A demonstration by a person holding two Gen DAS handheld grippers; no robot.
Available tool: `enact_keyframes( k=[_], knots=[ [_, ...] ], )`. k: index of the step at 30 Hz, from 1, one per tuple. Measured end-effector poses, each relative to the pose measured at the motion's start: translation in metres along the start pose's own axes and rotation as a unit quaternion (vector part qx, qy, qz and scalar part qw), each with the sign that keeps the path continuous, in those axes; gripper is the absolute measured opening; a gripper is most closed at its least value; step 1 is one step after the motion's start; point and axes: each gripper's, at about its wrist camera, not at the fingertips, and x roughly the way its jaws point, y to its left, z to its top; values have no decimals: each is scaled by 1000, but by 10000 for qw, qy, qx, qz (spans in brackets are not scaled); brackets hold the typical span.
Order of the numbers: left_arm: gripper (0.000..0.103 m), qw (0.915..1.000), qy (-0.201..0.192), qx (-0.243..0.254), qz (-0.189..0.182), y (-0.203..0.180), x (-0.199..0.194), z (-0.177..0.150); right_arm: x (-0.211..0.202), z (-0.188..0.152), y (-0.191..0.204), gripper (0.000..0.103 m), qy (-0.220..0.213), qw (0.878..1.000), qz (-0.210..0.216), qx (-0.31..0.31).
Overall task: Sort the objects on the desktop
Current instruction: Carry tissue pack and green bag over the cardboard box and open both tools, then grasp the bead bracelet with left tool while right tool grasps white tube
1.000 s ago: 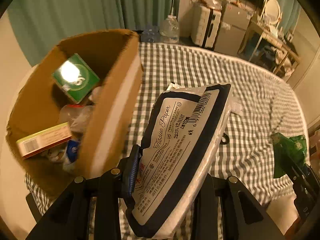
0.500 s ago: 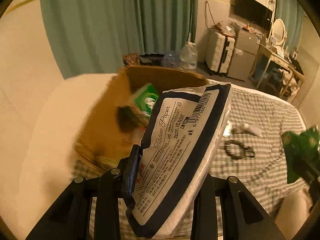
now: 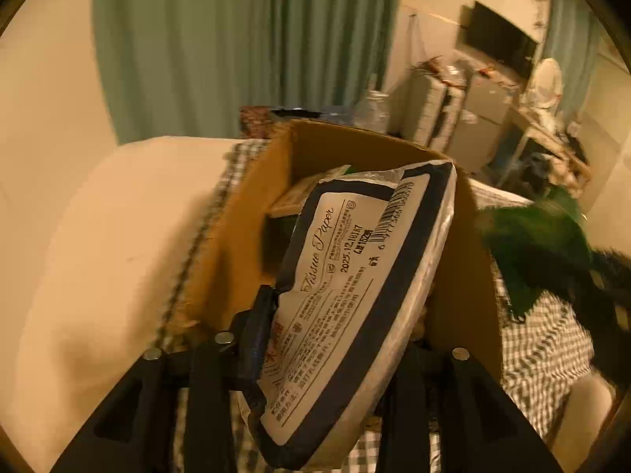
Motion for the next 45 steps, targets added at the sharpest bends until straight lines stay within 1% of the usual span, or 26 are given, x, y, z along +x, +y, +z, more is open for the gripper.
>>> enact_keyframes(
  k=[1,2,3,4,8,9,10,14,16,18,19,21,25,26,27,28,30,32,33,36,37,38,39,40,42,45],
  knots=[
    [69,9999,-24,99,-9,-3,3,-1,3,5,-2,57,-16,9999,-121,79],
    [91,9995,-87,261,161,-7,4,-4,3,8,-4,78,-73,9993,-318,174],
    [98,9990,-121,343,276,-9,4,-7,1,9,-6,81,-205,9978,-588,212],
    [98,9978,-174,507,394,-12,4,-10,-2,9,-7,81,-292,9966,-755,165],
    [98,9938,-179,987,489,-21,2,-16,-9,8,-14,81,-431,9939,-1012,-23],
    [98,9932,-224,1011,528,-22,0,-16,-12,5,-17,81,-448,9935,-1043,-40],
    [98,9935,-277,956,555,-22,-5,-15,-16,2,-22,81,-469,9934,-1049,-43],
    [98,9974,-356,502,379,-24,-23,-13,-35,-18,-50,81,-468,9943,-961,-6],
    [98,9966,-345,457,592,-36,-31,-16,-48,-31,-67,81,-522,9929,-1071,-12],
    [98,9964,-365,486,596,-49,-40,-22,-65,-48,-92,81,-618,9892,-1331,-36],
    [99,9963,-376,522,576,-58,-45,-27,-73,-56,-99,81,-644,9881,-1400,-13],
    [103,9964,-439,483,533,-80,-55,-33,-87,-75,-132,81,-662,9879,-1395,164],
    [103,9975,-450,483,257,-133,-58,-45,-106,-105,-186,81,-740,9870,-1316,545],
    [103,9977,-437,486,195,-150,-54,-47,-108,-110,-198,81,-786,9862,-1312,628],
    [103,9977,-434,500,121,-163,-49,-50,-109,-116,-207,84,-810,9864,-1260,679],
    [103,9976,-404,550,54,-181,-41,-54,-106,-123,-219,86,-806,9877,-1132,719],
    [103,9975,-360,600,58,-206,-26,-62,-102,-132,-227,89,-825,9890,-1035,653],
    [103,9977,-259,603,196,-227,-2,-70,-89,-140,-231,94,-768,9915,-957,429],
    [103,9977,-162,607,244,-235,11,-75,-83,-143,-231,94,-748,9913,-1034,327],
    [103,9977,138,610,272,-248,44,-83,-53,-149,-227,94,-600,9862,-1537,-155],
    [103,9974,281,606,261,-250,55,-84,-42,-149,-228,94,-473,9862,-1572,-230],
    [103,9971,424,569,262,-252,69,-85,-32,-150,-234,93,-311,9881,-1490,-197],
    [103,9971,461,540,282,-253,75,-91,-26,-149,-238,94,-223,9903,-1364,-139],
    [103,9970,486,499,327,-253,85,-91,-15,-147,-245,93,-107,9935,-1131,2],
    [103,9970,491,481,370,-253,95,-93,-5,-144,-255,93,-95,9942,-1059,147],
    [103,9963,427,638,399,-258,116,-90,11,-136,-271,93,-94,9954,-933,184]
  ],
)
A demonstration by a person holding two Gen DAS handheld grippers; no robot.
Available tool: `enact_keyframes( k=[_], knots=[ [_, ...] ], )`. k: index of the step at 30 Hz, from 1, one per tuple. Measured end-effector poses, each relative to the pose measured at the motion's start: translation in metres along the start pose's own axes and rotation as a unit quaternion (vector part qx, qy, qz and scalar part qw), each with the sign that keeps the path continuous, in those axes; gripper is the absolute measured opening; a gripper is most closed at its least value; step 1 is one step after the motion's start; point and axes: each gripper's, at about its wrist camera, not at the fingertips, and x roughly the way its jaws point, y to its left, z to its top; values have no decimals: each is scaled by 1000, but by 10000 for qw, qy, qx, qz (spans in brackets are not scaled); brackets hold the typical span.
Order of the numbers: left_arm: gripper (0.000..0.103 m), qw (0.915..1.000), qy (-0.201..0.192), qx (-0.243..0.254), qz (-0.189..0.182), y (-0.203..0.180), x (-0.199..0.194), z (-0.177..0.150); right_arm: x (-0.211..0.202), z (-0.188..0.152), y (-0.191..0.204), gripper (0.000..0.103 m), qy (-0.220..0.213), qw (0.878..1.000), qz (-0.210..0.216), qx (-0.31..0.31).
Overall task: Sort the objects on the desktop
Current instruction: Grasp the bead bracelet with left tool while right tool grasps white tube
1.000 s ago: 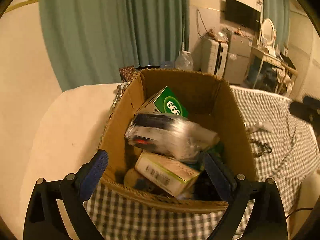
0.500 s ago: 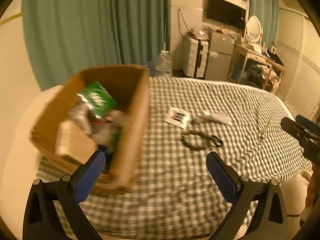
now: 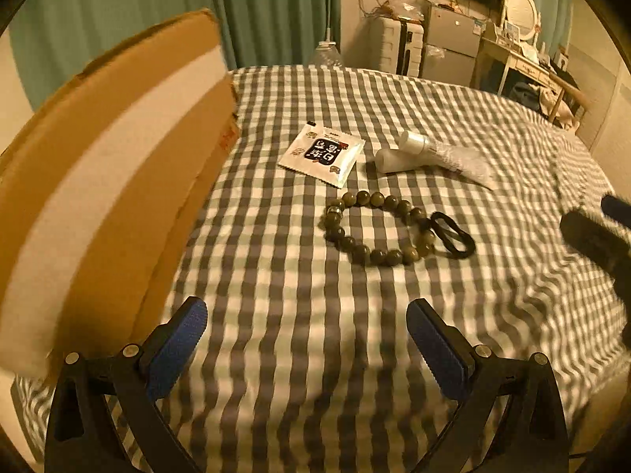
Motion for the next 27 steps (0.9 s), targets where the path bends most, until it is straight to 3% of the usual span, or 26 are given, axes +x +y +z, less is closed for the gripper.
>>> enact_keyframes(
  k=[2,5,9,11,15,16,20,25,26,27],
  knots=[
    [103,9997,-160,156,53,-2,7,0,16,6,-5,93,110,9999,108,-46],
    [103,9995,-99,278,-63,-2,21,5,37,12,-10,93,173,9996,199,-115],
    [103,10000,-19,-17,-63,7,35,14,58,29,-8,93,13,9990,306,-336],
    [103,9993,56,-238,-280,15,42,15,65,37,-2,93,-145,9978,312,-567],
    [103,9976,-28,-505,-475,21,45,18,91,51,11,91,-141,9941,746,-772],
    [103,9977,-58,-486,-464,21,46,19,99,53,16,88,-87,9930,856,-808],
    [103,9977,-96,-486,-467,22,52,20,139,56,24,52,344,9906,944,-929],
    [103,9969,-20,-595,-508,24,58,21,137,55,13,37,367,9916,1074,-620],
    [96,9965,22,-564,-618,22,59,22,134,54,10,31,379,9919,1057,-589],
    [72,9966,-14,-558,-609,22,55,22,132,53,8,26,390,9923,1034,-565]
  ],
)
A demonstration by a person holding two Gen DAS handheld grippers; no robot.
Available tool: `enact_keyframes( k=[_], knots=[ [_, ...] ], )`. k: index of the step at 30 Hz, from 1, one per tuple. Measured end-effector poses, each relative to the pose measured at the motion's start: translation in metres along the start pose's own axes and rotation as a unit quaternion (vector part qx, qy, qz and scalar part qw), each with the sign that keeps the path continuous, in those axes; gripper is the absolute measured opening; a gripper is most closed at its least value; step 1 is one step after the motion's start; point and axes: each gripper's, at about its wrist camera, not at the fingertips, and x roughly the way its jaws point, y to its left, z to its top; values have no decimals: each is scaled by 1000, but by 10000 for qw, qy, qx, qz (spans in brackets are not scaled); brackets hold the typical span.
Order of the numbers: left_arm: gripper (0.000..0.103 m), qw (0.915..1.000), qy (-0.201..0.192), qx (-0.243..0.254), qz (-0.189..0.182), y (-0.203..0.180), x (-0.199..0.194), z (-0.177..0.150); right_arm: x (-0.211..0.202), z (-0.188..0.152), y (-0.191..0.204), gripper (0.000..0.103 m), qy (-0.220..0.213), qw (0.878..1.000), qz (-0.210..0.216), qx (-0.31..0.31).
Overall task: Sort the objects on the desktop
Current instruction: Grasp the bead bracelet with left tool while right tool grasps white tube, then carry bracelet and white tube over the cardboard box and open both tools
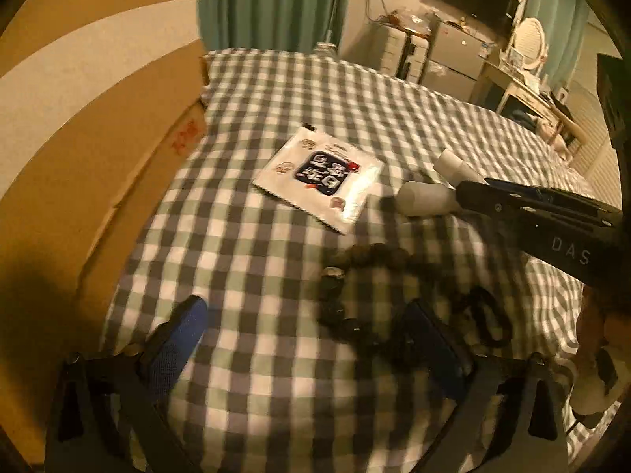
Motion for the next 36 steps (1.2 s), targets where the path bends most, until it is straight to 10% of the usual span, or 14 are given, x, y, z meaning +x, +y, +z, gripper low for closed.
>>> enact_keyframes(
  k=[4,10,36],
  knots=[
    [14,9997,160,105,-137,-5,-6,1,-17,-11,-8,17,70,9991,44,423],
    [11,9951,351,-586,-712,10,-35,-7,-59,-21,-20,17,-40,9976,-79,685],
    [11,9975,-120,-19,-699,-17,-158,-10,-183,-58,11,17,-698,9909,206,1131]
  ],
)
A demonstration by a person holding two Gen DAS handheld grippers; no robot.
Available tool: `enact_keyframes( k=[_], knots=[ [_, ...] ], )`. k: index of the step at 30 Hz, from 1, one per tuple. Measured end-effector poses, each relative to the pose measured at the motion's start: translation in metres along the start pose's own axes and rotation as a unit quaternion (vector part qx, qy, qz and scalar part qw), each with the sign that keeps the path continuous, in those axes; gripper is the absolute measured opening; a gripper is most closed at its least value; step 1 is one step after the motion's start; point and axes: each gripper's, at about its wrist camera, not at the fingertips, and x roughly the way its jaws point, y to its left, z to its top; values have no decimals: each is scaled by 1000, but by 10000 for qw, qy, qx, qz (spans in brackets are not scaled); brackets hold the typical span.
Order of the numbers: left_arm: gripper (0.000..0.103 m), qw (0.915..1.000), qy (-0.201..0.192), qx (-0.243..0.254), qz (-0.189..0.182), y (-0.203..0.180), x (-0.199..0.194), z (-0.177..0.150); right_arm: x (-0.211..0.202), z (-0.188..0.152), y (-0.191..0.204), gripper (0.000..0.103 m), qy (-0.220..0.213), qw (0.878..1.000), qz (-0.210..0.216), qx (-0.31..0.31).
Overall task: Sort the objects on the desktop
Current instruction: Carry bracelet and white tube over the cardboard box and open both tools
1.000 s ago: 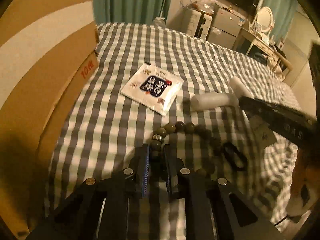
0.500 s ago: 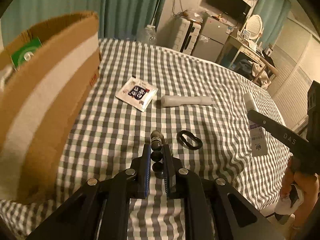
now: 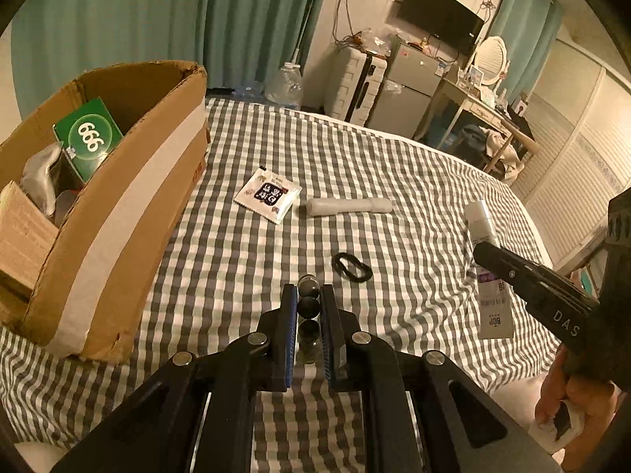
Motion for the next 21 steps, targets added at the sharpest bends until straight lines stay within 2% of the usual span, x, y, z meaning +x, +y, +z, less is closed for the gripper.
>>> enact_keyframes(
  k=[6,8,10,14,17,21],
  knots=[
    [11,9995,-286,146,-54,-4,-29,18,-19,7,31,17,-51,9998,180,-91],
    [11,9989,-429,141,-157,-2,-43,34,-23,12,46,17,-67,9995,240,-179],
    [11,9979,-584,74,-270,4,-58,50,-27,19,62,17,-114,9989,376,-254],
    [11,9961,-844,74,-244,22,-88,79,-33,40,97,17,-226,9961,816,-252],
    [11,9949,-1004,43,-111,44,-111,100,-25,58,128,17,-211,9931,1117,-291],
    [11,9915,-1241,107,380,77,-129,117,-3,77,171,17,-186,9899,1328,-464]
  ],
)
